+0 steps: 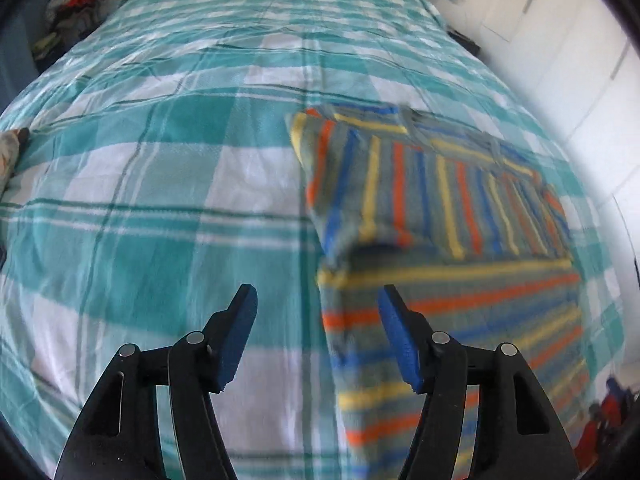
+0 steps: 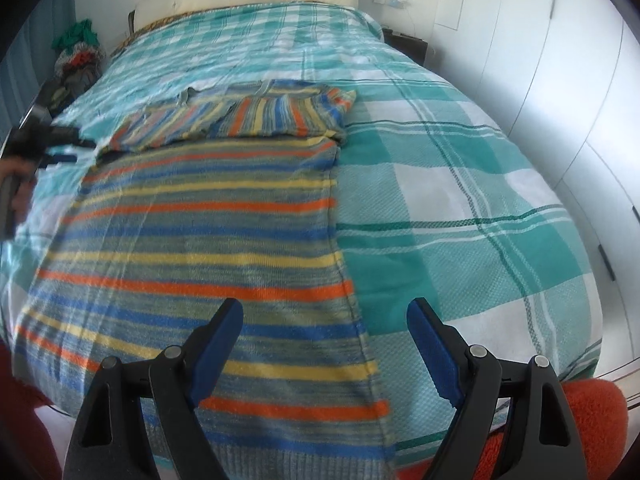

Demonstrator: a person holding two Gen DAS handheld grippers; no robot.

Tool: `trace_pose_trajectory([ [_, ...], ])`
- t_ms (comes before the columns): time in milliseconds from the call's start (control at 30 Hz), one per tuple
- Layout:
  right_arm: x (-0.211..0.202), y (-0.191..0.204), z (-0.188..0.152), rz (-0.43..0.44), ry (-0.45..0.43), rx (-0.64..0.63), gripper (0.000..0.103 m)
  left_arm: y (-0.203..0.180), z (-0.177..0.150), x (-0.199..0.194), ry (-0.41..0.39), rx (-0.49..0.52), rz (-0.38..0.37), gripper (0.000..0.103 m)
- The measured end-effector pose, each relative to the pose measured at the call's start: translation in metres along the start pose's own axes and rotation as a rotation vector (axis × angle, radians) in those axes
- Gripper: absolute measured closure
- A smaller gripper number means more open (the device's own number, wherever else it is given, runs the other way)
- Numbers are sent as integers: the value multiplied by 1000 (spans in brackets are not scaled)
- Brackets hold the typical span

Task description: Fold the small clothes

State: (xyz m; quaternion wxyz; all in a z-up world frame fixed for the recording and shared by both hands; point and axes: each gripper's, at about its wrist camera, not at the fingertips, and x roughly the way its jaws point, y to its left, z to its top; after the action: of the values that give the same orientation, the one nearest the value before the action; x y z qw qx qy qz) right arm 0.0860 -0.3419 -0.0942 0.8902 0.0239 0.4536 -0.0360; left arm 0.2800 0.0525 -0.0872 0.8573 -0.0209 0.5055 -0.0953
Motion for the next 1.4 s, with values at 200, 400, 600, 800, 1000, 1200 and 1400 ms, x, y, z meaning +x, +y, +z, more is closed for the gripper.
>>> trace_pose_trajectory([
  [200, 30, 10, -12, 89, 248, -147, 20, -39, -140, -31, 170, 179, 44, 26],
  [400, 5, -31, -34, 93, 373, -59, 20, -23, -187, -62, 165, 68, -25, 25],
  [600, 11, -44, -36, 281, 435, 59, 20, -32, -184, -43, 184, 73, -89, 42],
  [800, 28, -50, -47, 373, 560, 96, 97, -40, -188, -44, 242, 60, -125, 100],
  [1000, 2, -82, -5, 554, 395, 305, 98, -7, -134, -77, 113, -200, -351, 100],
  [1200, 35, -91, 92, 543, 141, 410, 98, 5, -14, -54, -56, -275, -378, 101],
  [1400, 111, -96, 192, 485, 82, 441, 98, 11, 86, 4, -77, -275, -312, 100],
])
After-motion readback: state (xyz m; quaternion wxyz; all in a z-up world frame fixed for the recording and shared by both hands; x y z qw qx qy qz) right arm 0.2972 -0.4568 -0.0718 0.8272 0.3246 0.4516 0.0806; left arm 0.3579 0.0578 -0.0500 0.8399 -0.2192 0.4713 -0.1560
